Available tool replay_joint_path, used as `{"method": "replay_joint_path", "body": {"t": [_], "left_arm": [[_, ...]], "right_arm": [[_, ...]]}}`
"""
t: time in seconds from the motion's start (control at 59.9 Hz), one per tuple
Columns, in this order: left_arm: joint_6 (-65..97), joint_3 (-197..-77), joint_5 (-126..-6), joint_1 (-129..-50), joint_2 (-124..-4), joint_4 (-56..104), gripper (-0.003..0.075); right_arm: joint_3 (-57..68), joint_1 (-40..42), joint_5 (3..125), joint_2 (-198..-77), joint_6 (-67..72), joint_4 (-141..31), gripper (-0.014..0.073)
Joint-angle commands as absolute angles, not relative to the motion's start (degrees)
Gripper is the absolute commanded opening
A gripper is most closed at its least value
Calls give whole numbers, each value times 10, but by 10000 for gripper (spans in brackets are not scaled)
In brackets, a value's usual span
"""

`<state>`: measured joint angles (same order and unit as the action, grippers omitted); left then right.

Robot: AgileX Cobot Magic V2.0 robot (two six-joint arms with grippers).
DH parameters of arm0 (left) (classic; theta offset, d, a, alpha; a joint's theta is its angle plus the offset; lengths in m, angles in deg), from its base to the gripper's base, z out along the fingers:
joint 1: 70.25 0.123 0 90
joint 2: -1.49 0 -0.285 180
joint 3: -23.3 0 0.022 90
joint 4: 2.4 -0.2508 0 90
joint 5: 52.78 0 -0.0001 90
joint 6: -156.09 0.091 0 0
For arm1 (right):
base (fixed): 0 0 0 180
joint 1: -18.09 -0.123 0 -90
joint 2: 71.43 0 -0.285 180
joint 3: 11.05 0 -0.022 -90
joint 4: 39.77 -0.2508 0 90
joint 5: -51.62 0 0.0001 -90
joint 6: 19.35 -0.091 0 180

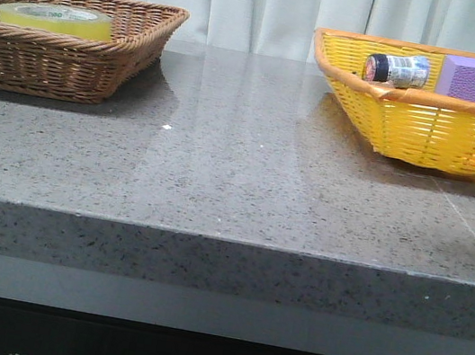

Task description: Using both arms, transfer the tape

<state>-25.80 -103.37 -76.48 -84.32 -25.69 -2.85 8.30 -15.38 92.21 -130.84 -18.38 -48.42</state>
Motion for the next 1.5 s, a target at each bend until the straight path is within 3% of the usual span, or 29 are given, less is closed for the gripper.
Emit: {"method": "replay_joint_path", "body": {"t": [0.0, 0.301, 0.551, 1.486], "left_arm": [[-264, -1000, -699, -814, -204, -18, -20], [-264, -851, -600, -756, -64, 6, -20], [-264, -766, -483, -751, -48, 6, -20], [-264, -767, -491, -751, -49, 6, -20]], "right_arm": [[68, -152, 884, -1302, -184, -490, -69], [68, -152, 884, -1302, -184, -490, -69], [68, -152, 885, -1302, -184, -490, -69], [68, -152, 884, -1302, -184, -490, -69]]}}
